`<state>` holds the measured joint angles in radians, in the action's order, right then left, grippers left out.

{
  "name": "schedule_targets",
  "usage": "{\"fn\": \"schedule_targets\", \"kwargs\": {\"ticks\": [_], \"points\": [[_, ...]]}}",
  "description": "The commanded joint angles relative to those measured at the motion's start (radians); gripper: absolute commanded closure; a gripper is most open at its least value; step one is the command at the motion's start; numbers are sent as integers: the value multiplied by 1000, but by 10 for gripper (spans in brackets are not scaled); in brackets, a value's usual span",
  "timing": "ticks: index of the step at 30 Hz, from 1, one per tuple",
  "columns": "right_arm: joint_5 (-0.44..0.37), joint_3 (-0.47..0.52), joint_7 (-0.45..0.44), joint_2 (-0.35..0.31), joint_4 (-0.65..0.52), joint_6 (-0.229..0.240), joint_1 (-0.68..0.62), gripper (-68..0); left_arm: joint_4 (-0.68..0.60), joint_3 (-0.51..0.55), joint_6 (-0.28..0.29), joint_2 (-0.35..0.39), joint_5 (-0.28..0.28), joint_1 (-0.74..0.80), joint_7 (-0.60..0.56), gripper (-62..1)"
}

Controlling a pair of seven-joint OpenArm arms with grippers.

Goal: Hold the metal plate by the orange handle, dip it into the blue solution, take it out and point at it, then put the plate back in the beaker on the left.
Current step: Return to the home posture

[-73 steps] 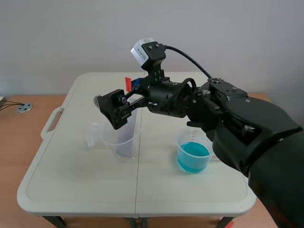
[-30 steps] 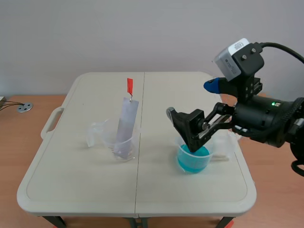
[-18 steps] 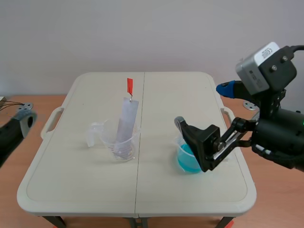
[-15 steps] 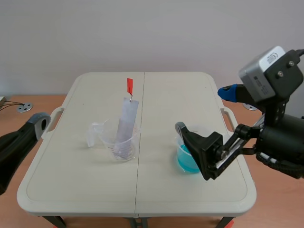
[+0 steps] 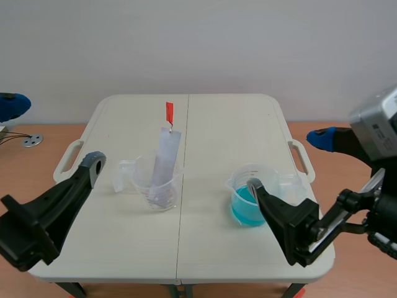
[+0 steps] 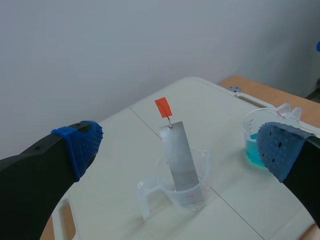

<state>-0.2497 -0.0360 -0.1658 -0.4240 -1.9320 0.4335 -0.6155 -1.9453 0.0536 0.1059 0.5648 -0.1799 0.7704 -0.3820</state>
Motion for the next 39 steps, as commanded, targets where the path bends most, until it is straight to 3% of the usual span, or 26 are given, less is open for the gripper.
{"fn": "schedule_targets", "kwargs": {"ticks": [1, 12, 20, 25, 39], "points": [[-3, 12, -29, -5, -26, 0, -6, -663, -4, 6, -2, -2, -10, 8, -13, -623], [0, 18, -13, -5, -26, 0, -2, -663, 1, 6, -2, -2, -9, 8, -3, -623], [0, 18, -13, -5, -26, 0, -2, -663, 4, 1, -1, -2, -10, 8, 100, -623], [0, 18, -13, -5, -26, 0, -2, -663, 36, 1, 26, -2, -10, 7, 103, -623], [0, 18, -13, -2, -26, 0, -2, -663, 48, 1, 29, -2, -10, 8, 104, -623]]}}
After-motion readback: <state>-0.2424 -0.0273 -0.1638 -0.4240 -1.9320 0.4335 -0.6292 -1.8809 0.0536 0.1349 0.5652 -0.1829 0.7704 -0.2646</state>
